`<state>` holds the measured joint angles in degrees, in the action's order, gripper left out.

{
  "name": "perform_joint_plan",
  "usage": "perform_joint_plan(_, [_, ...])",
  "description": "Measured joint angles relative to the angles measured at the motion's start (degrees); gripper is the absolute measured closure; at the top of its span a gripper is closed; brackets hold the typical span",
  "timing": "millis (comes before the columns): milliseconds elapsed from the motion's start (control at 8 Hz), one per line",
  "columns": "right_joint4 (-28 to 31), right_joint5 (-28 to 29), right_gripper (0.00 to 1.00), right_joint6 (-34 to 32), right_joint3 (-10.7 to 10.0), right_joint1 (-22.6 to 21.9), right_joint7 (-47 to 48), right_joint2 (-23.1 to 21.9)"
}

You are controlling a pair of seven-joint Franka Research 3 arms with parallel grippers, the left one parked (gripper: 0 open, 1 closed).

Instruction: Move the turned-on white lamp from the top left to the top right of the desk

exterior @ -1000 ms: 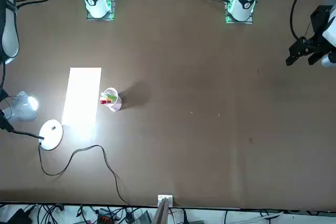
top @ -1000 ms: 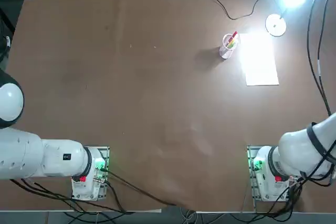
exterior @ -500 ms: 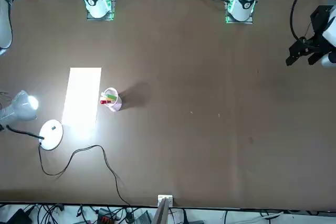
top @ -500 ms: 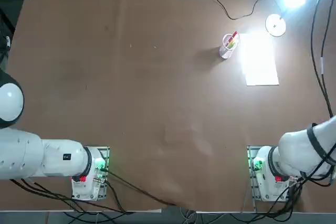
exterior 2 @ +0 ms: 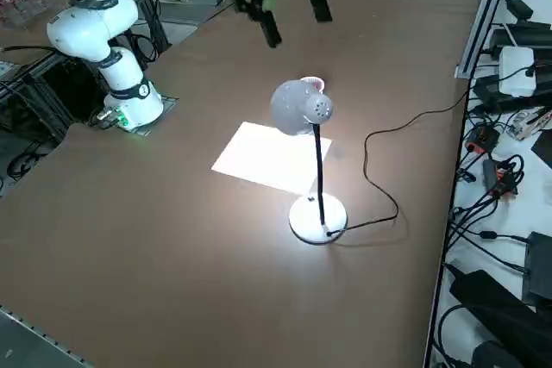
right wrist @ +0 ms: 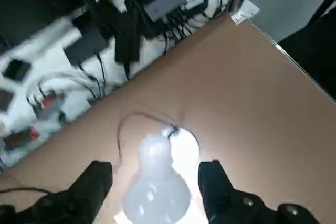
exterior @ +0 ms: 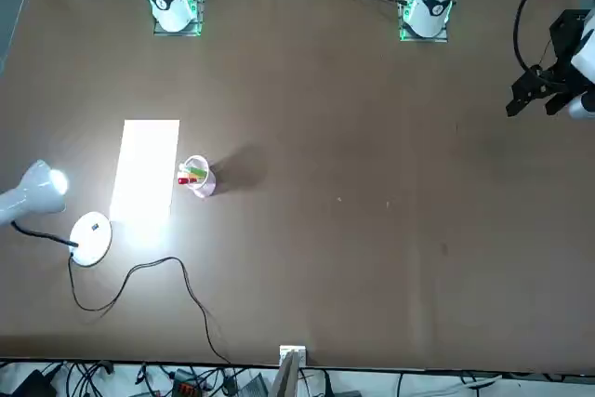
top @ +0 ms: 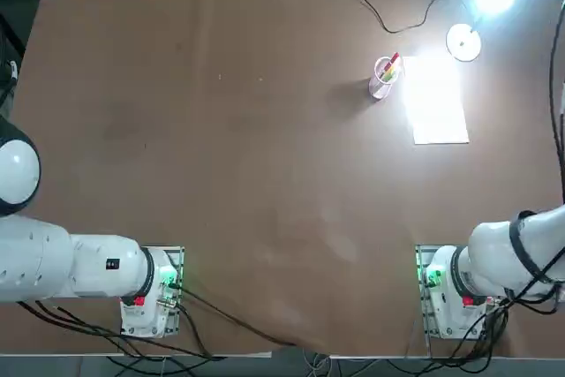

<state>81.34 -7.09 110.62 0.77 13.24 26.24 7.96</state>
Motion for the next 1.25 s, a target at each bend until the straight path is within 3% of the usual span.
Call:
perform_joint_plan(500, [-0.9, 7.8, 0.00, -30.3, 1.8, -1.7, -22.6, -3.6])
perform_joint_plan(625, [-0.7, 8.8, 0.00, -34.8, 2.5, -2.7, -26.7, -3.9])
perform_joint_plan(750, [0.4, 9.6, 0.00, -33.8, 2.7, -4.5, -27.4, -4.0])
perform_joint_plan(1000, [8.7, 9.7, 0.00, -22.2, 2.4, -10.2, -22.0, -6.2])
perform_joint_plan(1250, [16.4, 9.7, 0.00, -14.9, 2.0, -11.2, -21.2, -9.7])
